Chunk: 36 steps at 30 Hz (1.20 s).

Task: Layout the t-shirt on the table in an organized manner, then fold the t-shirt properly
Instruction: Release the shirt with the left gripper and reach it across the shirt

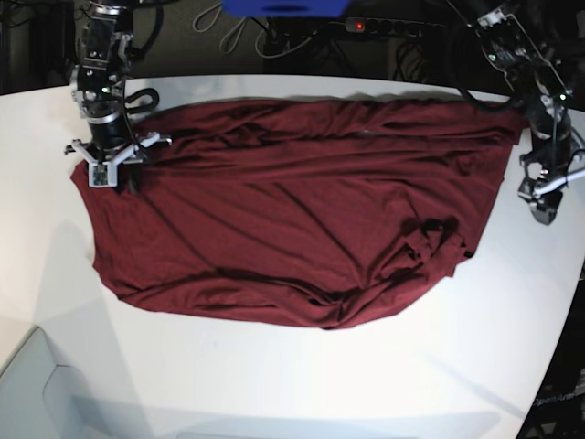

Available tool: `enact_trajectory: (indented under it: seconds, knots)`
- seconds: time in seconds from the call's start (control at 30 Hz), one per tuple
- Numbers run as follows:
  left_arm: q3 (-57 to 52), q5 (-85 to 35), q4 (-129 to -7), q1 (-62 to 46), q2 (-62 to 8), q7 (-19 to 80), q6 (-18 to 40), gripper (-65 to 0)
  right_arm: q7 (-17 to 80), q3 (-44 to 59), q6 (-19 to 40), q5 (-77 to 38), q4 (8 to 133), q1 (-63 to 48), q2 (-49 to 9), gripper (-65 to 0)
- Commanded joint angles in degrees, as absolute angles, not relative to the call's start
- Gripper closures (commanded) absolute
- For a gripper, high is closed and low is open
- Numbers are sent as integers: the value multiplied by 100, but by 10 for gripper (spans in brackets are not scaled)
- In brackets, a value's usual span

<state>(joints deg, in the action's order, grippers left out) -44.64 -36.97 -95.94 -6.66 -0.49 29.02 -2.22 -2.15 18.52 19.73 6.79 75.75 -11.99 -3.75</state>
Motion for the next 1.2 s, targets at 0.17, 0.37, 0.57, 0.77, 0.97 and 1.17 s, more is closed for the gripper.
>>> enact_trajectory:
  seconds: [0.17, 0.37, 0.57, 0.77, 0.97, 1.17]
  knots:
    - [-3037, -3090, -9323, -127, -84, 2809, -180, -440, 207, 1842, 1991, 875, 7547, -1244, -374, -178]
    - [-2615, -2299, -8637, 286, -31, 2791, -163, -440, 207, 1842, 1991, 875, 7556, -1235, -374, -178]
    - [-2615, -2316, -8189, 400, -84, 2791, -154, -440, 207, 1842, 1991, 875, 7556, -1156, -374, -178]
    - [-2607, -2308, -7881, 567, -57, 2791, -145, -439, 207, 1842, 1991, 875, 7556, -1147, -374, -178]
    - [-2607, -2308, -7793, 629, -40, 2791, -145, -369, 207, 1842, 1991, 875, 7556, -1147, -391, -178]
    - [-2615, -2316, -7793, 681, -40, 2782, -145, -188, 207, 1842, 1991, 875, 7556, -1077, -391, -178]
